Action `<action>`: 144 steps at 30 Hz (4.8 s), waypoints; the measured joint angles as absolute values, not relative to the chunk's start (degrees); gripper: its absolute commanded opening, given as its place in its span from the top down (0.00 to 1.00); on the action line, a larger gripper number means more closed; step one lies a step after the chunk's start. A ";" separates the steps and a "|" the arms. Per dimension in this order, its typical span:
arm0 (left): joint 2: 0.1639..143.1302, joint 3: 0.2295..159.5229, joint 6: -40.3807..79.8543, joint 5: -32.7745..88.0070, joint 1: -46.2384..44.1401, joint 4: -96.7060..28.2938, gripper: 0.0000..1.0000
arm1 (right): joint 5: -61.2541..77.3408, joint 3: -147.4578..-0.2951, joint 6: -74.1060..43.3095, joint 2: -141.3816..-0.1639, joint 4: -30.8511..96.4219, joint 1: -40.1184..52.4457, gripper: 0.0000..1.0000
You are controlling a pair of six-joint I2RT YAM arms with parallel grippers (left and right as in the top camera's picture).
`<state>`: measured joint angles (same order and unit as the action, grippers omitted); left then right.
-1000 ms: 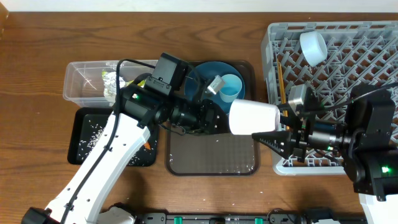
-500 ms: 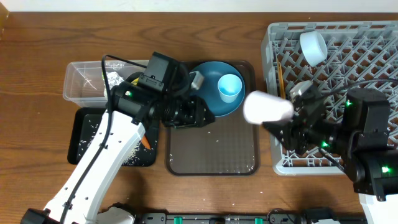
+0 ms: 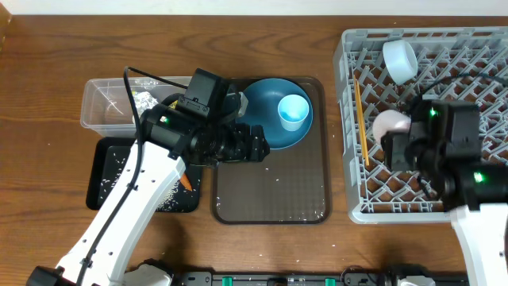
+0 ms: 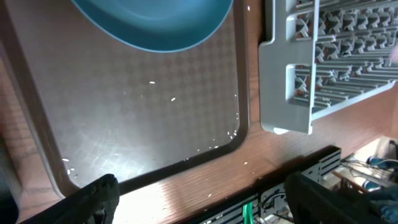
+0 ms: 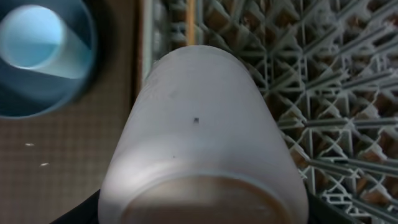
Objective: Sort waste into correct bins and load items into the dishwasher rack
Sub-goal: 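Carry the pink cup with the right gripper over the dish rack, then lower the pink cup upside down into the rack and release it, then reach the left gripper to the light-blue cup on the blue plate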
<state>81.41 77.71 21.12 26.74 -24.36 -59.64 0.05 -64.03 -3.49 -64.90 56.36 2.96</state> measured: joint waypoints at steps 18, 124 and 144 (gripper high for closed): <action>81.41 77.71 21.15 26.57 -24.36 -59.61 0.05 | 1.30 -64.03 -4.16 -71.05 55.68 0.75 0.52; 90.72 77.71 33.78 18.33 -24.67 -29.56 0.19 | 3.03 -64.75 -5.02 -77.71 58.04 0.75 0.01; 113.93 77.71 39.90 16.36 -27.97 -22.04 0.91 | 3.03 -64.77 -5.02 -77.71 58.06 0.75 0.01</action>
<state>113.93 77.71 39.90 16.36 -27.97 -22.04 3.03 -64.77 -5.02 -77.71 58.06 0.75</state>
